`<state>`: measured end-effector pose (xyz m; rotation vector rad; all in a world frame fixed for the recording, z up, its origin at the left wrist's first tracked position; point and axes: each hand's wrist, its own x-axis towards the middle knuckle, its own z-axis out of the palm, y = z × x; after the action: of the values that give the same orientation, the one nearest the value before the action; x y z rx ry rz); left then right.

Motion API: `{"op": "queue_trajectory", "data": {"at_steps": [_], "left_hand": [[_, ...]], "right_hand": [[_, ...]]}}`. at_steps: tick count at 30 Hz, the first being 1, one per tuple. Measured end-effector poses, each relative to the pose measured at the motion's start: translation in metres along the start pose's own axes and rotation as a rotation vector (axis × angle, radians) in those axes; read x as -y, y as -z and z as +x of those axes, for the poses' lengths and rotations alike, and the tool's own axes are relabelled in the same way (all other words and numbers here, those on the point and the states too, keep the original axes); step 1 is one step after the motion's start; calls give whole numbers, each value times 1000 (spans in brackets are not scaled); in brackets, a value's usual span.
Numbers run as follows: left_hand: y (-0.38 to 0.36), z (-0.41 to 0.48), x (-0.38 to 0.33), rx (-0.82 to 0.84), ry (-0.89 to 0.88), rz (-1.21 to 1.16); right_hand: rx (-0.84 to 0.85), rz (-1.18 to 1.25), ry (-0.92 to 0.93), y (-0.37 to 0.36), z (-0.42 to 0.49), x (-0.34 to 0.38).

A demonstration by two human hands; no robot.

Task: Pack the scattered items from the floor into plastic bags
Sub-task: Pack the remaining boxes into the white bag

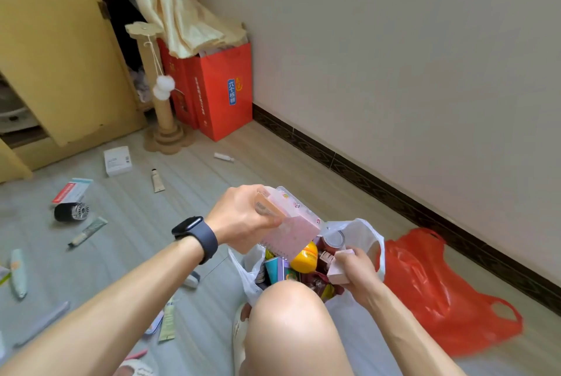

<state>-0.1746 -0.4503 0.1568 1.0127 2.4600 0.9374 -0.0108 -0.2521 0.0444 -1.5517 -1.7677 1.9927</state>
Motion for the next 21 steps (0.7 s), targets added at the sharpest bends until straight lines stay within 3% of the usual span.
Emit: {"op": "queue_trajectory", "data": {"at_steps": [6,9,12,16,21], "left_hand": [[-12,13,5,68,8,-20],[-17,19,7,110,23,-83],[-23,23,5,153,27,-142],[-30,27,7,138,1,-98],[-37,29,12,166,-25,-76]], "right_hand": [[44,64,10,8,-4,18],[254,196,40,6,-15,22],[397,111,124,1,-27,26],[272,35,300,2,-34,27],[216,-121,386,13,-37,28]]}}
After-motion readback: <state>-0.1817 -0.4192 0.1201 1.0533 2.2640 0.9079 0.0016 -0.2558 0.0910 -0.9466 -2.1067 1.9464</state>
